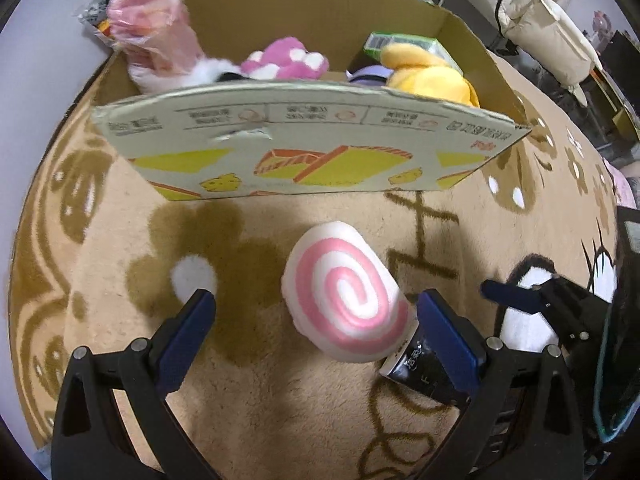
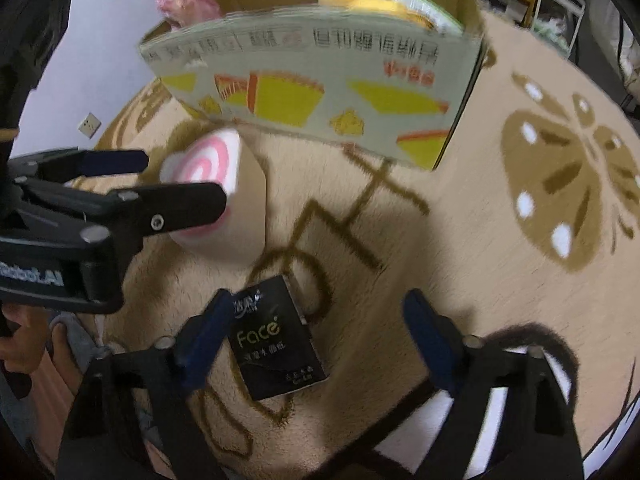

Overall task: Organize soft objects
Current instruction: 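Grasp the pink-swirl cake plush with the left tool while the right tool grasps the black Face tissue pack, then carry the cake plush and Face tissue pack into the box and open both tools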

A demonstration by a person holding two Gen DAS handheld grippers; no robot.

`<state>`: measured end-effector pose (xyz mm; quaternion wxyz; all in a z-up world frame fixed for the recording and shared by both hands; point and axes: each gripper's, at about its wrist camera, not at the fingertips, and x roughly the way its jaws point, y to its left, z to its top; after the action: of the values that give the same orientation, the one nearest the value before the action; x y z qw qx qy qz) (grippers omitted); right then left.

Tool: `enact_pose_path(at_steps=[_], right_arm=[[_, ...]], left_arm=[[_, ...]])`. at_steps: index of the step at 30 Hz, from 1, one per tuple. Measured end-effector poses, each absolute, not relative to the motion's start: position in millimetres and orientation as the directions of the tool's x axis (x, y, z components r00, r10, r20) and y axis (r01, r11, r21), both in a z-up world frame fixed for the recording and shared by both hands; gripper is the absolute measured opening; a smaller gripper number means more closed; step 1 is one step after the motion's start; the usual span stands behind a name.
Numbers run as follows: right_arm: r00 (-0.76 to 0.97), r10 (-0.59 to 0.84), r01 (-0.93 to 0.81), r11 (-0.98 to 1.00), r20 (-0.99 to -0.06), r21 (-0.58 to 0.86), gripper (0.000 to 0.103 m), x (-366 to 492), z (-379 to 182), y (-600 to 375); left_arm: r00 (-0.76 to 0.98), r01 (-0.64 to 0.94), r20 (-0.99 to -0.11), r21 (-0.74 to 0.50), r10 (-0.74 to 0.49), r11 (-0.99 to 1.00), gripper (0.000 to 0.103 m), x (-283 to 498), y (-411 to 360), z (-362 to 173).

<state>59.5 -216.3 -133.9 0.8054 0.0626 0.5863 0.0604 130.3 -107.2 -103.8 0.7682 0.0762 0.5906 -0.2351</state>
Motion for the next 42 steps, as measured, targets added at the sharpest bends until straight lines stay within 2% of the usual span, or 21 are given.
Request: enact_pose_path(at_steps=[10, 16, 18, 21, 23, 24, 29, 32, 42], right_arm=[[0.275, 0.205, -0.051, 0.979, -0.939, 0.199, 0.087, 60, -143, -207], [0.244, 0.203, -0.109, 0.977, -0.948, 0.181, 0.086, 63, -152, -188], [0.236, 0.205, -0.110, 0.977, -0.950, 0.184, 0.083, 64, -155, -189], [0.237, 0.194, -0.098, 0.980, -0.952, 0.176, 0.072, 66, -156, -190], [0.238, 0.176, -0.079, 0.984, -0.955, 0.162, 0.054, 66, -157, -195], [0.240, 0.164, -0.061, 0.986, -0.957, 0.154, 0.052, 67, -157, -197], [0.262, 0.184, -0.013, 0.982, -0.947, 0.187, 0.051, 68, -155, -208], [0.287, 0.190, 0.003, 0.980, -0.939, 0.199, 0.050, 68, -150, -213], [0.405, 0.154, 0.048, 0.981, -0.901, 0.189, 0.050, 65, -124, -226]], left_arm=[[0.162, 0.469, -0.955, -0.147, -0.248, 0.871, 0.098, 136, -122, -118], [0.114, 0.462, -0.967, -0.153, -0.229, 0.874, 0.083, 137, -127, -130], [0.108, 0.453, -0.966, -0.164, -0.236, 0.877, 0.079, 136, -125, -130], [0.094, 0.443, -0.960, -0.197, -0.263, 0.875, 0.066, 136, -123, -130], [0.097, 0.435, -0.958, -0.204, -0.271, 0.877, 0.057, 135, -123, -130], [0.105, 0.436, -0.958, -0.198, -0.268, 0.878, 0.055, 134, -124, -130], [0.127, 0.443, -0.953, -0.194, -0.275, 0.876, 0.039, 130, -118, -127], [0.156, 0.444, -0.952, -0.170, -0.263, 0.880, 0.035, 128, -109, -122], [0.269, 0.399, -0.940, -0.087, -0.207, 0.913, 0.032, 120, -82, -101]])
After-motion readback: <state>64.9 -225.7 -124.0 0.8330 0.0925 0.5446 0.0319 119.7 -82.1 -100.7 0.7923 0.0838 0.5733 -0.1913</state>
